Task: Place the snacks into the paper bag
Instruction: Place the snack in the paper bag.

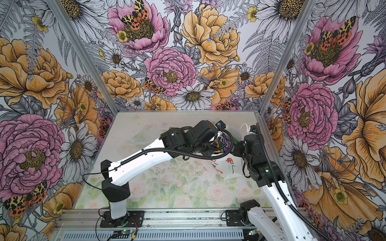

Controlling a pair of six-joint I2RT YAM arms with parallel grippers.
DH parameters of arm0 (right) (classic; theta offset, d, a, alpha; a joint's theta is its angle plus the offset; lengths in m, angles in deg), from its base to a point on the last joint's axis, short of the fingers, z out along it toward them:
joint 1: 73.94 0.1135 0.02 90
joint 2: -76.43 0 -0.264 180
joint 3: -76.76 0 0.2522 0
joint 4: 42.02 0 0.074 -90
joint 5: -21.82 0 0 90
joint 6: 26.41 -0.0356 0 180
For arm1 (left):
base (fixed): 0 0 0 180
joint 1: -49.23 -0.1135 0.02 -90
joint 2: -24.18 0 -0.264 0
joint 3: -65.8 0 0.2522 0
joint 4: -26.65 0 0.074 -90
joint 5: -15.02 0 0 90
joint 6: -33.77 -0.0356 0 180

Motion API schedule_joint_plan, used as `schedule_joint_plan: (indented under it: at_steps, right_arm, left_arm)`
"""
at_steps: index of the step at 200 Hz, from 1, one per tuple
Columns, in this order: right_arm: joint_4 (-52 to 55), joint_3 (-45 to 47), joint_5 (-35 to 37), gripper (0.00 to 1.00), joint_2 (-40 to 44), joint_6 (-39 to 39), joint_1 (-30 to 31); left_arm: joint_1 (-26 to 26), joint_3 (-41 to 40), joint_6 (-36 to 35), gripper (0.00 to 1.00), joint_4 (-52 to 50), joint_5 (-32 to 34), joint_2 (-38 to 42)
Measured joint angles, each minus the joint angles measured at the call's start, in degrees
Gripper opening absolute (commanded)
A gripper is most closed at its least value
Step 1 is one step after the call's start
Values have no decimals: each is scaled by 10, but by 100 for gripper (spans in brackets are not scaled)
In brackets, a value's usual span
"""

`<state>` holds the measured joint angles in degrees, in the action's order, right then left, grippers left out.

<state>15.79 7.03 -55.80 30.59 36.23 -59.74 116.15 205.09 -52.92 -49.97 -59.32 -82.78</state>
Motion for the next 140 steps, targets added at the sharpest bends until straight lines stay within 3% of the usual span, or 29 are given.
schedule_joint_plan:
  at_steps: [59,140]
  right_arm:
    - [0,0,0,0,0,0,0]
    - [0,0,-1,0,0,0,0]
  left_arm:
    - [-17,-109,33,42,115,35,165]
    - [-226,-334,126,63,229,42,308]
